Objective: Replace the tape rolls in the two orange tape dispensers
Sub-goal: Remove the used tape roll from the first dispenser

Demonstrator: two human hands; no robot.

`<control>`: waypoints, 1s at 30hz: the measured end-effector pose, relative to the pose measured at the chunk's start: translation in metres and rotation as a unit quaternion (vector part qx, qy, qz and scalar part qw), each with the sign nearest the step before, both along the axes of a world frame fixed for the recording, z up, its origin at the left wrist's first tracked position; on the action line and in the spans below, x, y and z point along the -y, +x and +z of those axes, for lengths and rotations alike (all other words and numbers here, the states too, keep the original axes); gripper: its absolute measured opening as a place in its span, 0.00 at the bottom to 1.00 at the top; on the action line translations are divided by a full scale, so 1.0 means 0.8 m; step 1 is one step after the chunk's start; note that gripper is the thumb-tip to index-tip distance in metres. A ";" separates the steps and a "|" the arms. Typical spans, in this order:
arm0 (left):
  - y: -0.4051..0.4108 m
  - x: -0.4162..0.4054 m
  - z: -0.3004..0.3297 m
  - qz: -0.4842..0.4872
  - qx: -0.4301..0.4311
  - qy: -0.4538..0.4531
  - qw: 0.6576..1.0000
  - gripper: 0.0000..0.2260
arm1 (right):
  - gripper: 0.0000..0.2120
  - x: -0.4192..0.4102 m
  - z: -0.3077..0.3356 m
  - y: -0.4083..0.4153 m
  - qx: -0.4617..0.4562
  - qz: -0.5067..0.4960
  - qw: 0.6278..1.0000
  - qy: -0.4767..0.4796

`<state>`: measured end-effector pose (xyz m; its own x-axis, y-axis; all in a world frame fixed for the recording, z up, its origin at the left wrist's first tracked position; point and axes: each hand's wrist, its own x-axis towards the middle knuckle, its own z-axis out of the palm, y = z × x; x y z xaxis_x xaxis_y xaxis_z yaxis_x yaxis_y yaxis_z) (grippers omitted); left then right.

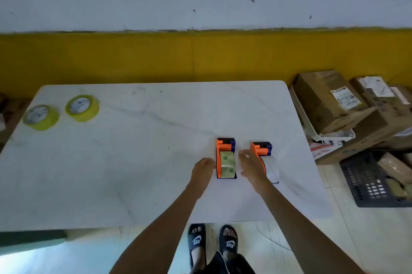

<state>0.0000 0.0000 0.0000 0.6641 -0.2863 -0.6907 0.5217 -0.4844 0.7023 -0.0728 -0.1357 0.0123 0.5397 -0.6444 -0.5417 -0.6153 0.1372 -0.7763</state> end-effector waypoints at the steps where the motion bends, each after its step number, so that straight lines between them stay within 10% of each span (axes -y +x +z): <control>1: -0.001 0.003 -0.001 0.012 -0.008 -0.006 1.000 0.07 | 0.22 0.000 0.005 0.002 -0.006 0.009 1.000 -0.005; 30: 0.022 0.025 0.041 0.053 -0.135 -0.135 0.980 0.12 | 0.20 -0.001 0.019 0.009 0.003 0.024 0.994 0.106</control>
<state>0.0178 -0.0202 0.0325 0.5034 -0.4222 -0.7539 0.7437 -0.2326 0.6268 -0.0655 -0.1352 0.0272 0.5711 -0.4894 -0.6590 -0.6198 0.2693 -0.7371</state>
